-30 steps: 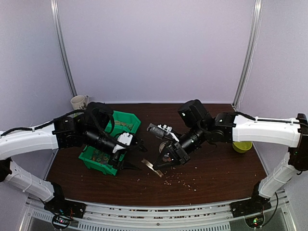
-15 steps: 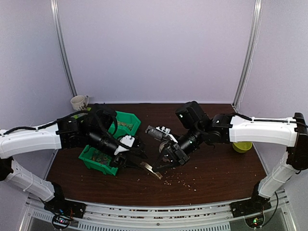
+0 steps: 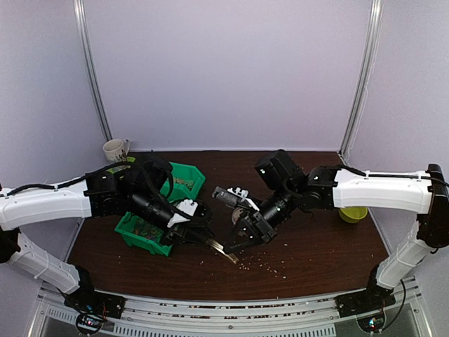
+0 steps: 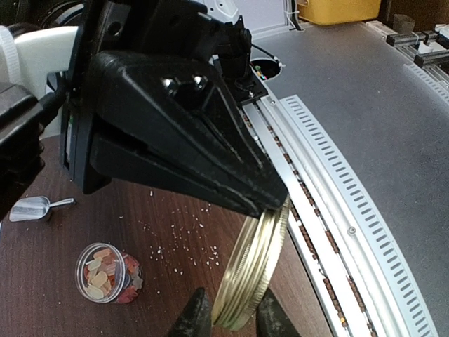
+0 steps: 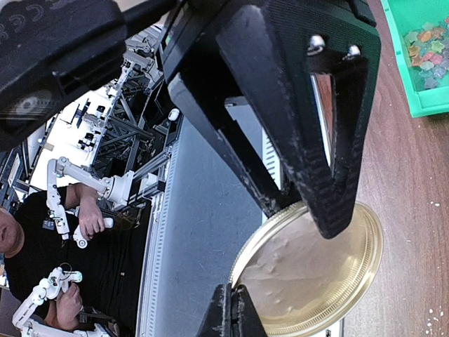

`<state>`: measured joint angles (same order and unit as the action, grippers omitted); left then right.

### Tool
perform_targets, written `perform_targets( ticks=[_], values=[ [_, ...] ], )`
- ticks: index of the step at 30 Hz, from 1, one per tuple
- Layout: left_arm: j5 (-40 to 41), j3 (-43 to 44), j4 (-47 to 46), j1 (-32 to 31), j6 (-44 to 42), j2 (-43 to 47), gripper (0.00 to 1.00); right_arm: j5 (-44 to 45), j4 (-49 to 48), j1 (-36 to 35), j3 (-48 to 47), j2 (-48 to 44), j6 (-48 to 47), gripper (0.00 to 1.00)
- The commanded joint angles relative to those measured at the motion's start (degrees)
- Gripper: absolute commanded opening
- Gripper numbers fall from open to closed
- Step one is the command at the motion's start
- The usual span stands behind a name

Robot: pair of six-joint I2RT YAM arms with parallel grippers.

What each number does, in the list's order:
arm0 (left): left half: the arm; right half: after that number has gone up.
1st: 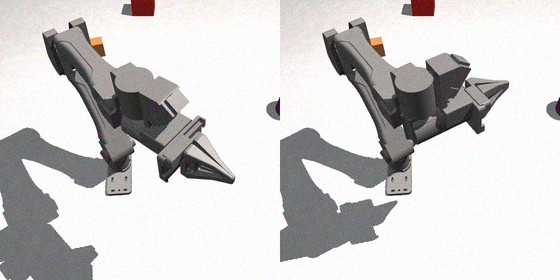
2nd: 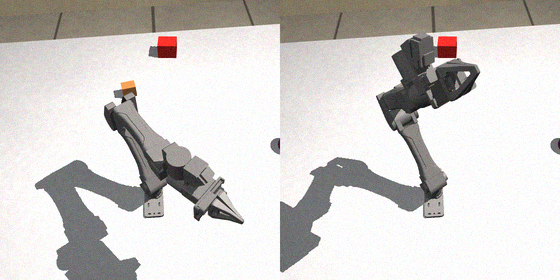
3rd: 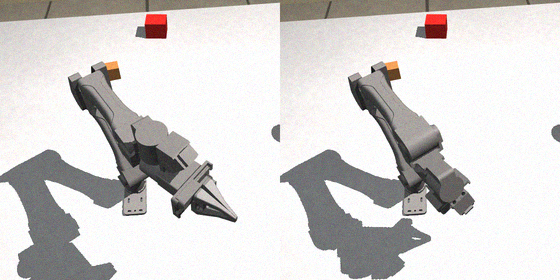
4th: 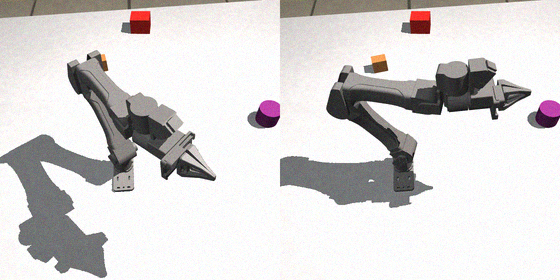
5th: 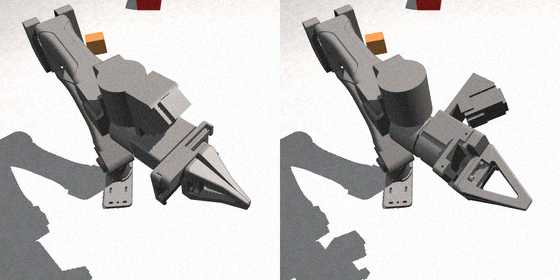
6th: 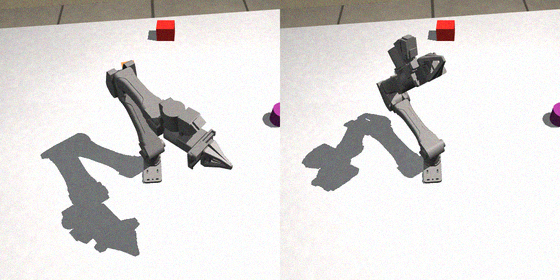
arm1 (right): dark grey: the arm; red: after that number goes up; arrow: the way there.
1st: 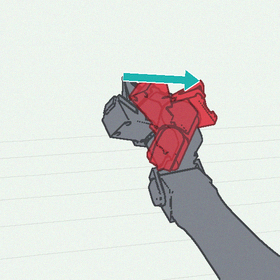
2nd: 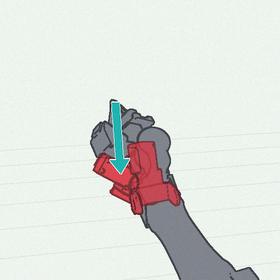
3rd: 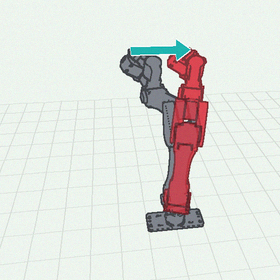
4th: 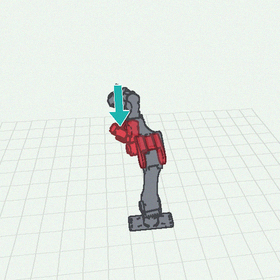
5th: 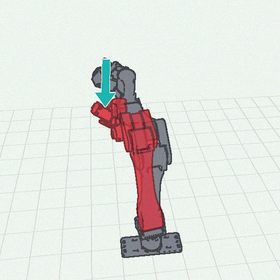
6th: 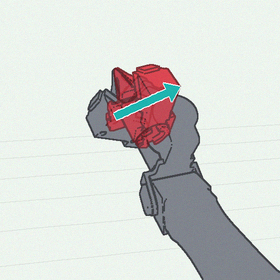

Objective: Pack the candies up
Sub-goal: Pass from the right arm to the left

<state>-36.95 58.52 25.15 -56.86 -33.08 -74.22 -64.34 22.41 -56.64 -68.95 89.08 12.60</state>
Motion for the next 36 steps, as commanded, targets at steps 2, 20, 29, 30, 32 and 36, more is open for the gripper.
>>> perform_targets(
  ticks=[2, 20, 29, 30, 32, 36],
  values=[
    [-2.0, 1.96, 0.18, -0.36, -0.36, -0.73, 0.22, -0.96, 0.78, 0.02, -1.28, 0.58, -1.43, 0.0],
    [-2.58, 2.31, 0.75, -0.96, -0.32, -1.79, 0.27, -1.64, -0.17, 0.03, -1.45, 0.51, -1.0, 0.0],
    [-2.6, 2.44, 0.78, -1.06, -0.17, -1.81, 0.2, -1.69, -0.28, -0.03, -1.02, 0.68, -1.05, 0.0],
    [-2.65, 2.47, 0.74, -1.06, -0.16, -1.89, 0.19, -1.72, -0.27, -0.01, -1.0, 0.63, -1.08, 0.0],
    [-2.75, 2.39, 0.78, -1.06, -0.1, -1.94, 0.17, -1.7, -0.18, 0.04, -0.93, 0.56, -1.24, 0.0],
    [-3.07, 2.48, 0.78, -1.06, 0.07, -1.99, 0.13, -1.57, 0.04, 0.21, -0.82, 0.73, -1.44, 0.01]
  ],
)
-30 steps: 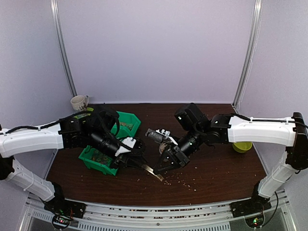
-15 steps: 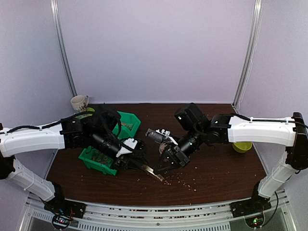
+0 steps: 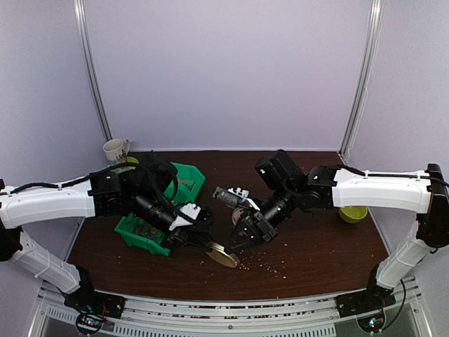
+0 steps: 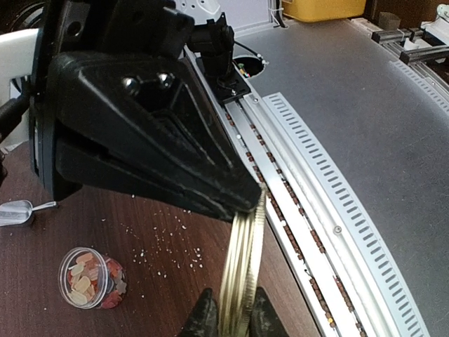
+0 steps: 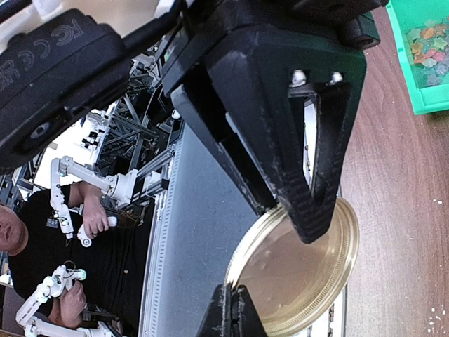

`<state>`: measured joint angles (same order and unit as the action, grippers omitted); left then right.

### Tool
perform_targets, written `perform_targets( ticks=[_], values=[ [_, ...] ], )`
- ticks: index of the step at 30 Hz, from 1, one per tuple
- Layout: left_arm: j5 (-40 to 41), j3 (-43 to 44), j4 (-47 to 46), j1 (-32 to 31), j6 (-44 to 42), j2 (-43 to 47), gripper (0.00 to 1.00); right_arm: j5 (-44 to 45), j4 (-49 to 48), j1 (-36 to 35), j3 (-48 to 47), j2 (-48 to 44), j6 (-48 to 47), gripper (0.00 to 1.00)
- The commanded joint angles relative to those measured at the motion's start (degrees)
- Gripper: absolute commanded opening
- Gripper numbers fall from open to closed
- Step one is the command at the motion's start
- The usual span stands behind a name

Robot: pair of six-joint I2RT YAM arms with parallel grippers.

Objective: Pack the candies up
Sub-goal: Pass from the right arm to the left

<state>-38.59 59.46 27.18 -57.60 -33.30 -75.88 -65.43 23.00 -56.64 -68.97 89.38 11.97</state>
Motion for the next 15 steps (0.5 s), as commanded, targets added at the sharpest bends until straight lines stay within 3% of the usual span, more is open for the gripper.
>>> perform_targets(
  ticks=[1, 6, 11, 15],
  values=[
    [-1.48, 1.67, -1.14, -0.32, 0.33, -0.4, 0.12, -0.48, -0.51, 0.2, -0.77, 0.44, -0.91, 0.01],
    [-1.75, 2.13, -0.92, -0.32, 1.02, -0.95, 0.1, -0.18, 0.12, 0.52, -0.82, 0.34, -1.34, 0.09],
    [-1.7, 4.7, 0.36, -0.32, 4.24, -3.77, 0.09, 2.9, 2.49, 2.38, -0.61, -0.86, -2.75, 0.32],
    [-2.06, 7.26, 1.96, -0.32, 6.9, -6.91, 0.09, 7.42, 3.79, 6.61, 0.15, -3.11, -1.75, 0.43]
  ],
)
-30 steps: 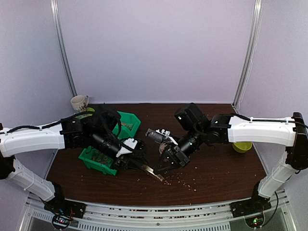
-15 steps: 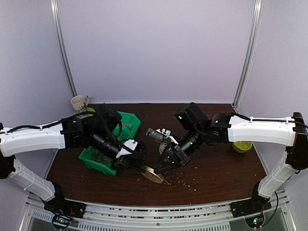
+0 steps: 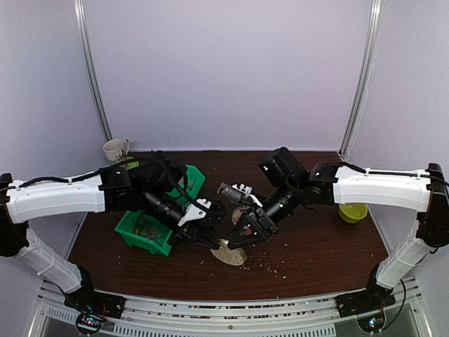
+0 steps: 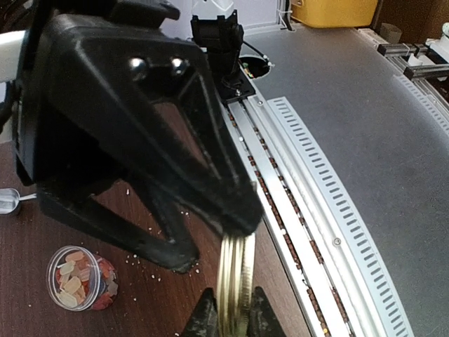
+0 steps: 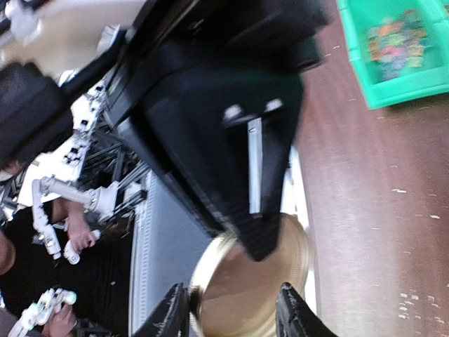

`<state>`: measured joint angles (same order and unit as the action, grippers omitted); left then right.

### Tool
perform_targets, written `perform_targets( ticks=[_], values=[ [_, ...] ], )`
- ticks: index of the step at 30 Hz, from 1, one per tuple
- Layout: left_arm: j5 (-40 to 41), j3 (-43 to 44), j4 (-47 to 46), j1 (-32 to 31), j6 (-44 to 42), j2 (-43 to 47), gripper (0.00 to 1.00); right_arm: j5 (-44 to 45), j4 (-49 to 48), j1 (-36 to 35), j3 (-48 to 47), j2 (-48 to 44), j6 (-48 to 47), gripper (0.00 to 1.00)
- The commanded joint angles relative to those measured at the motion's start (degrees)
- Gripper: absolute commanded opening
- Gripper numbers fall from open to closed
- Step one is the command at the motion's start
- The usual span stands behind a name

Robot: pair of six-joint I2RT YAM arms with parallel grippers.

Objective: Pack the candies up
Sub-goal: Pass from the right arm to the left, then place the box lid at the center of the board.

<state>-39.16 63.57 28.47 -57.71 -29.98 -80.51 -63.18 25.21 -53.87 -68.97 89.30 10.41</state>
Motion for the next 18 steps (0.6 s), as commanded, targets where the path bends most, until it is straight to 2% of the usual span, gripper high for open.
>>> perform_targets(
  ticks=[1, 5, 10, 14, 18],
  values=[
    [-1.39, 3.48, 0.71, -0.21, 4.2, -2.81, 0.1, 6.8, 1.86, 5.34, 0.37, -3.7, 0.39, 0.45],
    [1.27, 5.24, -0.22, -0.21, 8.75, -4.73, 0.1, 15.38, 2.96, 12.32, 2.26, -6.38, 3.47, 0.5],
    [5.91, 11.29, 3.35, -0.21, 13.07, -9.25, 0.1, 28.41, 2.38, 21.35, 5.91, -10.96, 8.17, 0.52],
    [5.77, 16.01, 4.93, -0.18, 17.1, -13.45, 0.1, 37.65, 3.64, 23.84, 7.46, -14.07, 7.88, 0.52],
    [6.68, 22.22, 6.13, -0.18, 22.22, -19.45, 0.11, 42.7, 4.4, 24.68, 8.27, -16.35, 7.47, 0.53]
  ],
)
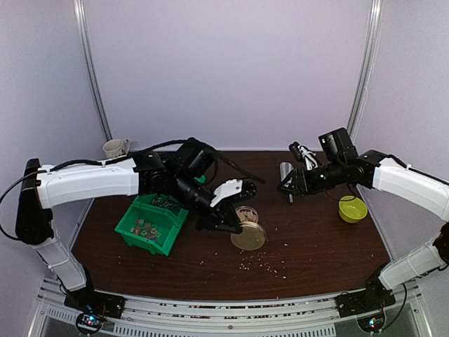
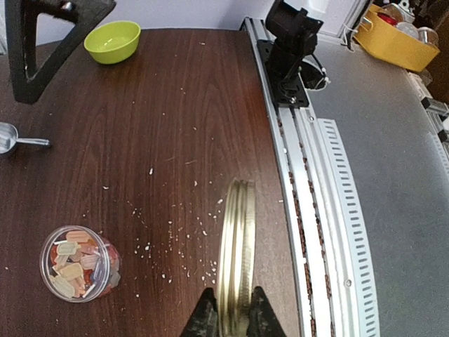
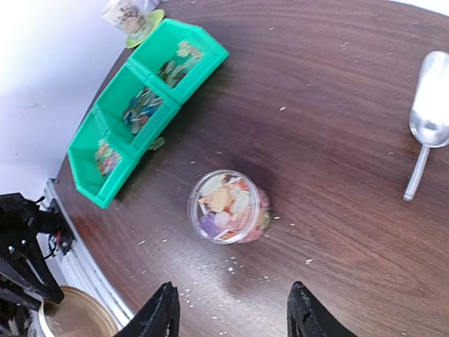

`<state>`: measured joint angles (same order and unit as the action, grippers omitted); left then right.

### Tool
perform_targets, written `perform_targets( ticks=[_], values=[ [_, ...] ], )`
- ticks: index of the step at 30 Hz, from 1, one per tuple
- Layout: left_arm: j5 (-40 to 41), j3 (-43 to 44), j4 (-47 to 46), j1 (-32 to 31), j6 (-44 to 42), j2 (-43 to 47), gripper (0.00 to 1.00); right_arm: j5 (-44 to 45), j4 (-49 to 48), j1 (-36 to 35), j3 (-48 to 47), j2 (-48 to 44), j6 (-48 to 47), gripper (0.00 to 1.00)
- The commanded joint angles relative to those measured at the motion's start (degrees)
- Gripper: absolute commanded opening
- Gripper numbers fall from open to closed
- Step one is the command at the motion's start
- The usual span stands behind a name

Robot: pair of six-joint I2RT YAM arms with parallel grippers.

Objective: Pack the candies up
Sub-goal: Place the box lid at the center of the board.

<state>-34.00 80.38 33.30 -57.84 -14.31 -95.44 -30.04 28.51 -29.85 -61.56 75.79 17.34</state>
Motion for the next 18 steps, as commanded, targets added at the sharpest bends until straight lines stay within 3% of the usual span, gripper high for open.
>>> perform_targets(
  ticks=[1, 10, 18],
  values=[
    [1.96, 7.38, 1.88, -0.07, 7.85, -6.25, 0.12, 10.71, 1.37, 1.04, 1.05, -3.3, 0.77, 0.53],
    [-0.2, 24.32, 7.12, -0.07, 13.63, -22.63, 0.13, 12.63, -0.92, 5.26, 4.84, -7.93, 3.42, 0.54],
    [-2.01, 33.42, 7.75, -0.08, 17.11, -32.99, 0.14, 11.27, -2.25, 5.42, 6.57, -8.8, 3.46, 0.54]
  ],
)
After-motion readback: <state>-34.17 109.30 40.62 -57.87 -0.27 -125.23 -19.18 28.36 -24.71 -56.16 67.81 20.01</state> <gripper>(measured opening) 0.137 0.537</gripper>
